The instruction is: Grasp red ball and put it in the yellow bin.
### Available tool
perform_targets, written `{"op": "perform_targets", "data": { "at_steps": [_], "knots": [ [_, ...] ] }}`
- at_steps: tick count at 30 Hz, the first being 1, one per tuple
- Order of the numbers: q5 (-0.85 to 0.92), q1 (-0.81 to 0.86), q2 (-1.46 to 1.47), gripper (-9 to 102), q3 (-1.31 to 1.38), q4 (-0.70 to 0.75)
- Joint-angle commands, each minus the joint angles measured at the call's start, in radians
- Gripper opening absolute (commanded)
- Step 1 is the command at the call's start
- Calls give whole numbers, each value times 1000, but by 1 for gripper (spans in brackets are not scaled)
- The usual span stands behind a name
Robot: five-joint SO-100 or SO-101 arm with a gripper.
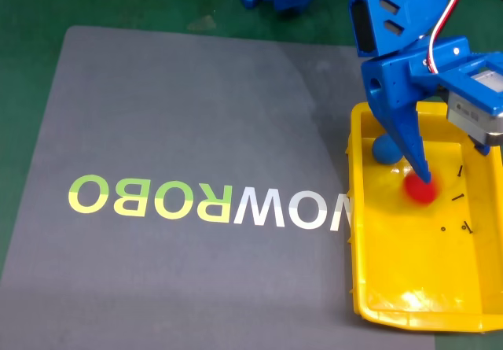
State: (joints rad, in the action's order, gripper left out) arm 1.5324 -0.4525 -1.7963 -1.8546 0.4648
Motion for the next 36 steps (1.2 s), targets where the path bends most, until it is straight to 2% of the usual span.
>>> {"op": "perform_targets", "data": {
  "at_steps": [1, 14, 17, 23, 33, 36],
  "knots": [
    [-2, -2, -37, 34, 15, -20],
    [3, 32, -80, 34, 11, -17],
    [9, 61, -152, 29, -38, -15],
    [98, 156, -431, 0, -347, -31],
    [175, 339, -910, 0, -899, -23],
    [187, 380, -1094, 0, -1051, 57]
  ]
}}
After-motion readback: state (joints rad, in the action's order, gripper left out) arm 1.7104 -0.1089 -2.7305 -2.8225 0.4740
